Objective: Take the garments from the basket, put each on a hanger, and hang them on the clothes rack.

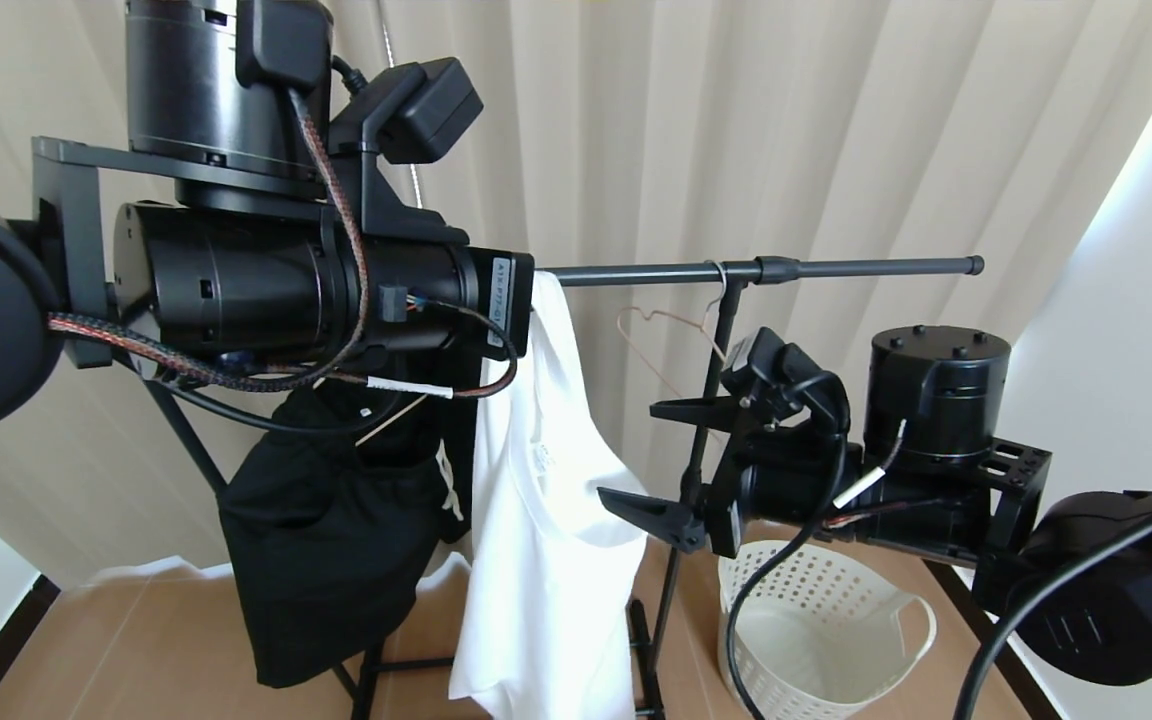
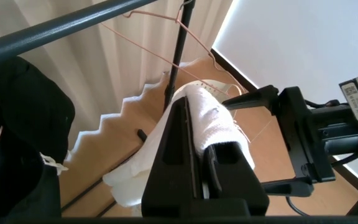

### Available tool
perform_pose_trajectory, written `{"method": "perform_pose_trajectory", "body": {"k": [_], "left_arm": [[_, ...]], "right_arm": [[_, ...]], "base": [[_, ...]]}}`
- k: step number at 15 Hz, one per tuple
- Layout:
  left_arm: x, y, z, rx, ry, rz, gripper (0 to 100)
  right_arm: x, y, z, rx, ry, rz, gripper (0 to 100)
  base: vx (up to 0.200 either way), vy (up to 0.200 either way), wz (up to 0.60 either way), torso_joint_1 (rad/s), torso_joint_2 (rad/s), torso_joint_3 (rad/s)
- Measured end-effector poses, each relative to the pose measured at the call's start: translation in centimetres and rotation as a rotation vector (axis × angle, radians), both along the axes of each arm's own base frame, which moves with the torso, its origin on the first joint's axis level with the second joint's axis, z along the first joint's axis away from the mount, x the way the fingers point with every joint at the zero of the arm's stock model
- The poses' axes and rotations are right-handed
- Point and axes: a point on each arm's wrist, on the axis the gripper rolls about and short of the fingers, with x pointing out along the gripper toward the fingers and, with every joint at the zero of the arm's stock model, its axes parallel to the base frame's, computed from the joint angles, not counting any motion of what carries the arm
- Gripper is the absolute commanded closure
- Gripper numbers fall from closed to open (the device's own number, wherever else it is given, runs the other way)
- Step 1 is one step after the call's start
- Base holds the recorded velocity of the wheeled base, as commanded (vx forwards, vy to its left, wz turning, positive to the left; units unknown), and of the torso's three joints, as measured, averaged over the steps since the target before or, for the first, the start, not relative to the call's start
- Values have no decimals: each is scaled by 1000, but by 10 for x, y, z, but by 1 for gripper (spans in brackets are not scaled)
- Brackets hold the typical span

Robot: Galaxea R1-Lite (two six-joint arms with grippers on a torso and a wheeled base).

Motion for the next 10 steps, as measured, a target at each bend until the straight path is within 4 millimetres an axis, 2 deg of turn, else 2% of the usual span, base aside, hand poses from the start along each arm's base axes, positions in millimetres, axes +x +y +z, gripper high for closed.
{"method": "perform_pose_trajectory", "body": {"k": [10], "left_arm": [[-3, 1, 3, -5, -7, -4, 100]], "right_arm": [[20, 24, -17, -16, 21, 20, 0]], "base": [[0, 0, 0, 0, 0, 0]]}}
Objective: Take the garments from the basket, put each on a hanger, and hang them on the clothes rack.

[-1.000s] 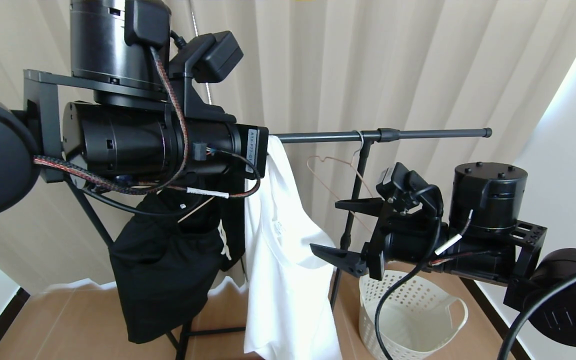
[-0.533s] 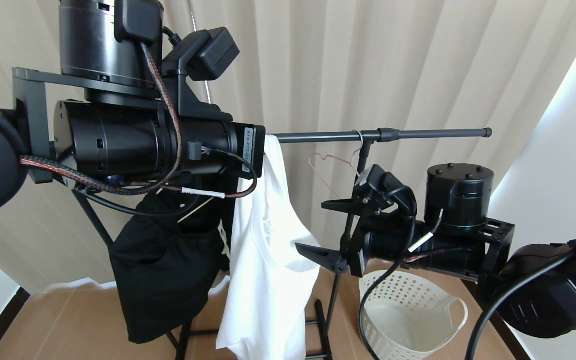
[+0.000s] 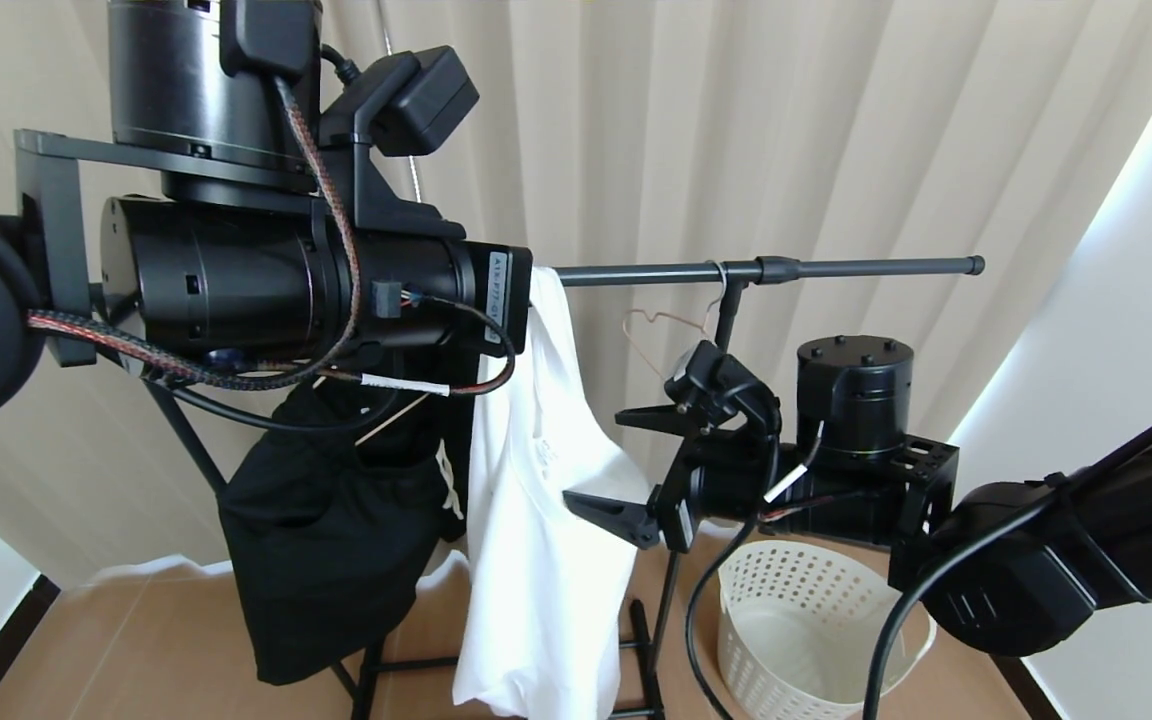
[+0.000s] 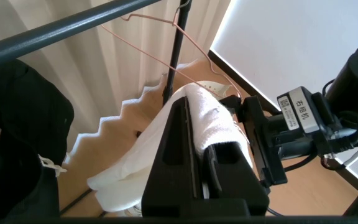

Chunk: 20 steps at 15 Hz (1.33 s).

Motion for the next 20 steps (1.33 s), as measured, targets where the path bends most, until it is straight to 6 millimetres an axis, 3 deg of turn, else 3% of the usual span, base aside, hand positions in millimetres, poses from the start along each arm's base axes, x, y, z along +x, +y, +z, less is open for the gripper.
{"method": "perform_pose_trajectory", "body": {"k": [1, 2, 9, 13, 16, 20], "left_arm": [[0, 0, 0, 0, 0, 0, 100], [-1, 1, 0, -1, -1, -1, 100], [-3, 7, -4, 11, 10, 12, 100], [-3, 12, -15, 33, 44, 28, 100], [-8, 16, -35, 72, 98, 33, 100], [-10, 19, -55, 73, 119, 50, 100]], "right_arm": [[1, 0, -1, 0, 1, -1, 0], [3, -1, -1, -1, 2, -6, 100], [4, -16, 4, -3, -14, -78, 100], [-2, -29, 16, 6, -42, -138, 100], [-5, -35, 22, -7, -70, -252, 100], [-31, -41, 25, -97, -149, -350, 100]], "base": [[0, 0, 0, 0, 0, 0], [0, 0, 0, 0, 0, 0], [0, 0, 0, 0, 0, 0], [0, 0, 0, 0, 0, 0], [0, 0, 0, 0, 0, 0], [0, 0, 0, 0, 0, 0]]}}
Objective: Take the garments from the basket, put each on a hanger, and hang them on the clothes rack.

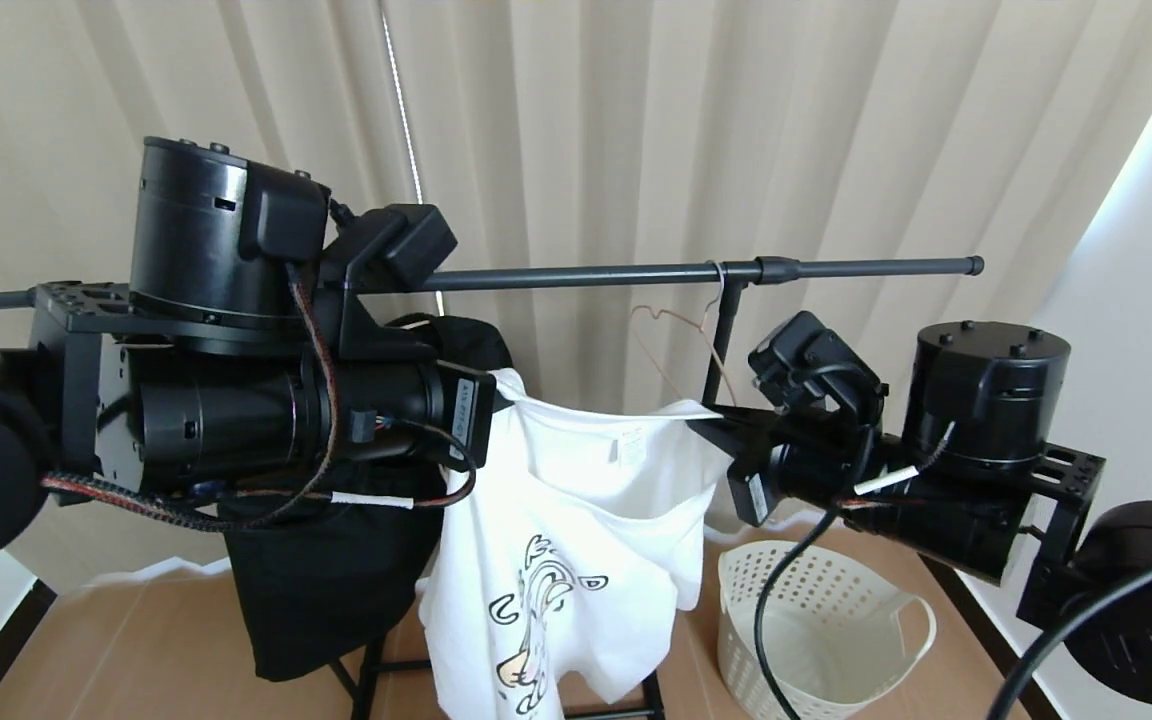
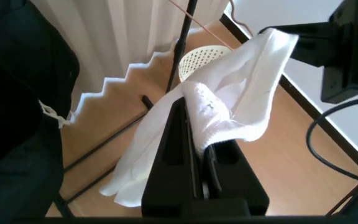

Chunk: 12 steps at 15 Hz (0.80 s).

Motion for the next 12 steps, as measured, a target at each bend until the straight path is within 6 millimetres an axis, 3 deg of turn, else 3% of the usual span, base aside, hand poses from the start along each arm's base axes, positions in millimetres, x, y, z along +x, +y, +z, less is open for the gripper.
{"method": "perform_pose_trajectory", "body": {"k": [3, 4, 7, 12], "left_arm": [[-7, -4, -14, 20, 17, -18, 100], [-11, -6, -18, 35, 24, -22, 0], [-27, -5, -24, 47, 36, -56, 0], [-51, 10, -19, -40, 72, -231, 0]], "right_arm": [[-22, 6, -1, -60, -28, -88, 100], [-28, 8, -1, -66, -32, -94, 100], [-41, 6, -1, -75, -30, -84, 100], [-71, -22, 3, -208, -20, -67, 100]], "base": [[0, 0, 0, 0, 0, 0], [0, 0, 0, 0, 0, 0], [0, 0, 0, 0, 0, 0], [0, 0, 0, 0, 0, 0]]}}
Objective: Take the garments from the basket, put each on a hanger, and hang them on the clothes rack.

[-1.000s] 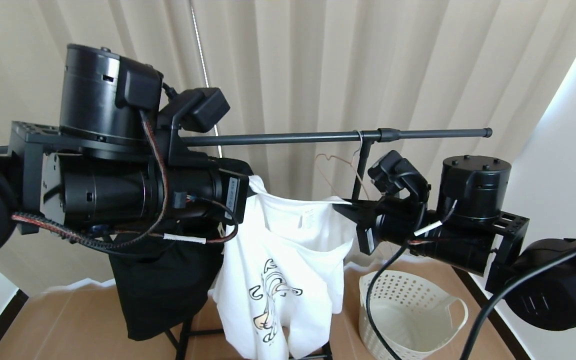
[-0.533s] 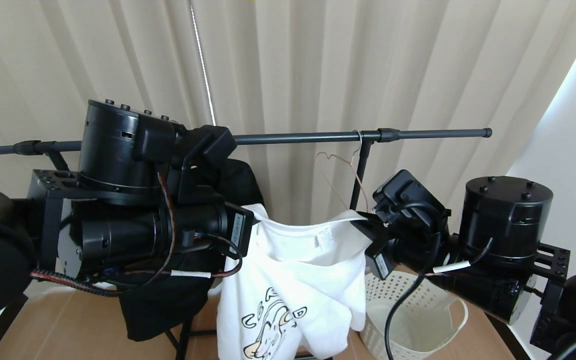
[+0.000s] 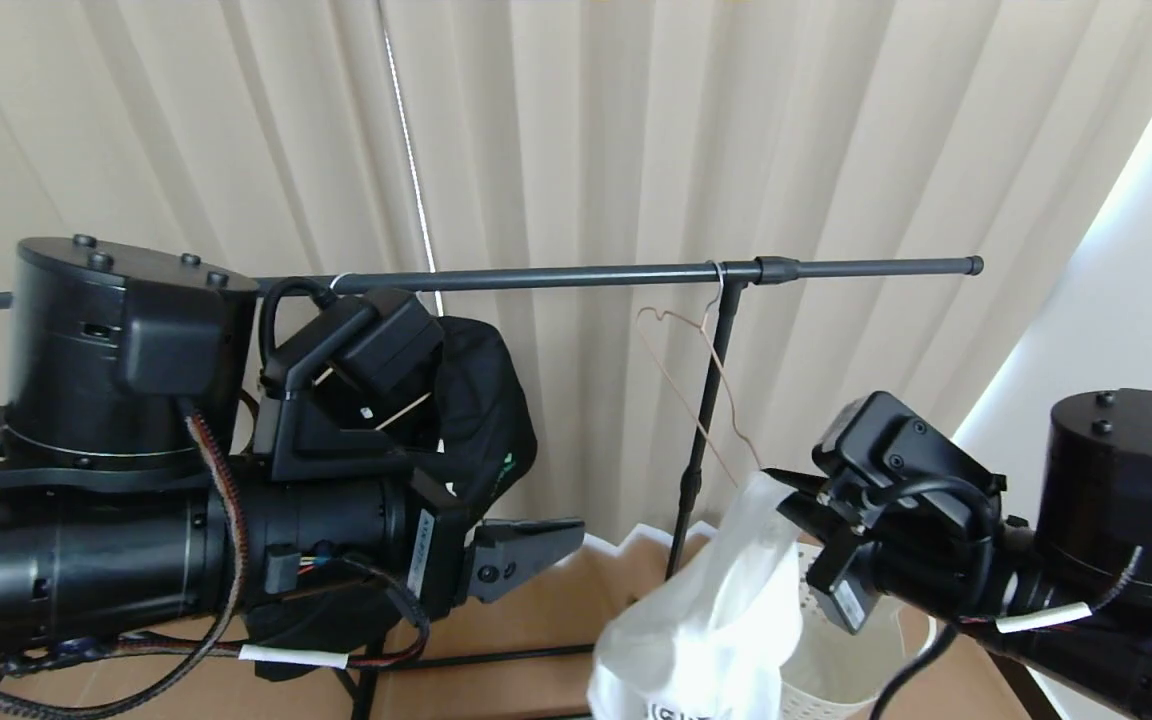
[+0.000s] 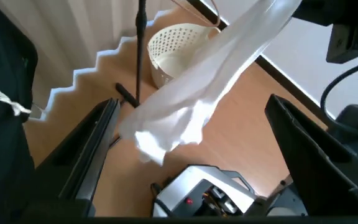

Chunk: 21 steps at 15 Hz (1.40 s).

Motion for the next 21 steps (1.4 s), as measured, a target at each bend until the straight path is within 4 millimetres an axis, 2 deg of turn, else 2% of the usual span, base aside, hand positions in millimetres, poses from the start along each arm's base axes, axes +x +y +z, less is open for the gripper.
{"method": "perform_pose_trajectory", "body": {"k": [2, 4, 7, 10, 14, 16, 21], "left_arm": [[0, 4, 2, -18, 3, -16, 0], [8, 0, 0, -7, 9, -5, 0], [24, -10, -2, 7, 12, 18, 0], [51, -28, -3, 35, -2, 82, 0], [91, -61, -16, 106, -13, 157, 0], [99, -73, -25, 143, -26, 193, 0], [102, -83, -37, 185, -23, 213, 0]], "right_arm": [[-15, -20, 6, -121, 9, 15, 100], [-29, -48, 11, -273, 33, 10, 100], [-36, -73, 27, -323, -28, -46, 100], [-26, -101, 34, -388, -59, -192, 100], [7, -125, 44, -359, -98, -333, 100], [18, -134, 44, -350, -99, -369, 100], [30, -140, 42, -350, -80, -389, 100]], "base": [[0, 0, 0, 0, 0, 0], [0, 0, 0, 0, 0, 0], [0, 0, 0, 0, 0, 0], [0, 0, 0, 0, 0, 0], [0, 0, 0, 0, 0, 0], [0, 0, 0, 0, 0, 0], [0, -200, 0, 4, 3, 3]]}}
